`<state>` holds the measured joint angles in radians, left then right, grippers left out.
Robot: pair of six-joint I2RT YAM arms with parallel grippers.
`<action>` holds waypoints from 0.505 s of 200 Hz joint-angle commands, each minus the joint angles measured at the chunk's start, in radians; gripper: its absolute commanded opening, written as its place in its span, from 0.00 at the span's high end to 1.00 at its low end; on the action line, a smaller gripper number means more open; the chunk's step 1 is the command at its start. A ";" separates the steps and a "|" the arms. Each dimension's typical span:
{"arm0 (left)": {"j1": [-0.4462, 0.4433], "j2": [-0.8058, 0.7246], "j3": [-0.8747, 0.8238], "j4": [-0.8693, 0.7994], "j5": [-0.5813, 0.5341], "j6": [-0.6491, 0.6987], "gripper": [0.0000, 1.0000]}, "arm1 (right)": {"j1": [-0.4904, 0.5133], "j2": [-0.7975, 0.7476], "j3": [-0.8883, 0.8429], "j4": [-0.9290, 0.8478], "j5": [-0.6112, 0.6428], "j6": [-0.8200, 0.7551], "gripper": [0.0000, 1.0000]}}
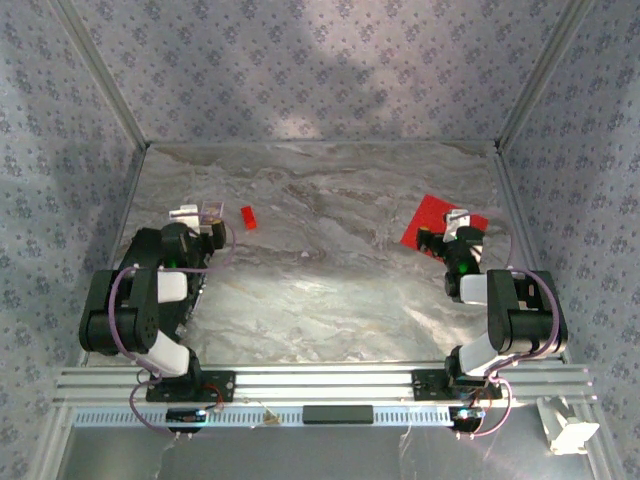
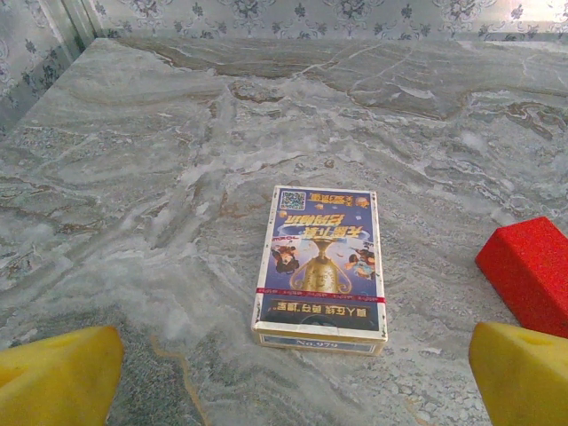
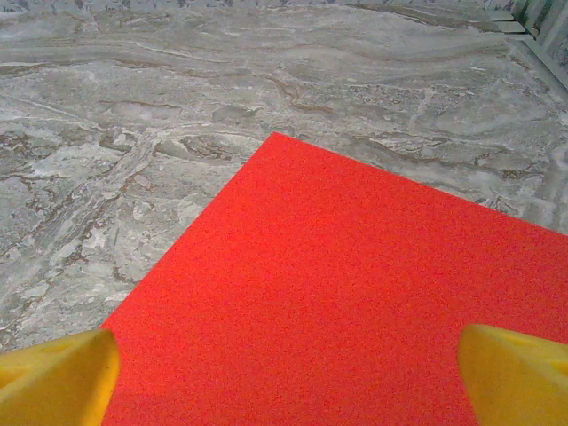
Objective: Fold a paper plane with a square sheet of paper (pick it up from the middle)
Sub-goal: Move the square sheet of paper to the center of the table.
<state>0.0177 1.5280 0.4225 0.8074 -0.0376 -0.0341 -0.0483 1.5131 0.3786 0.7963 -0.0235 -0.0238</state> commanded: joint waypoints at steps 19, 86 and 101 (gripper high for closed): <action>-0.021 -0.057 -0.037 0.006 0.010 0.043 0.00 | 0.030 -0.010 -0.001 0.018 0.030 -0.032 0.01; -0.013 -0.342 0.077 -0.415 -0.135 -0.139 0.00 | 0.038 -0.182 0.250 -0.586 0.227 0.178 0.01; -0.014 -0.365 0.178 -0.613 -0.148 -0.220 0.00 | 0.036 -0.173 0.365 -0.803 0.205 0.273 0.01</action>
<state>-0.0010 1.2087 0.4618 0.4843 -0.1238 -0.1112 -0.0055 1.3518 0.5842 0.3908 0.1219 0.0685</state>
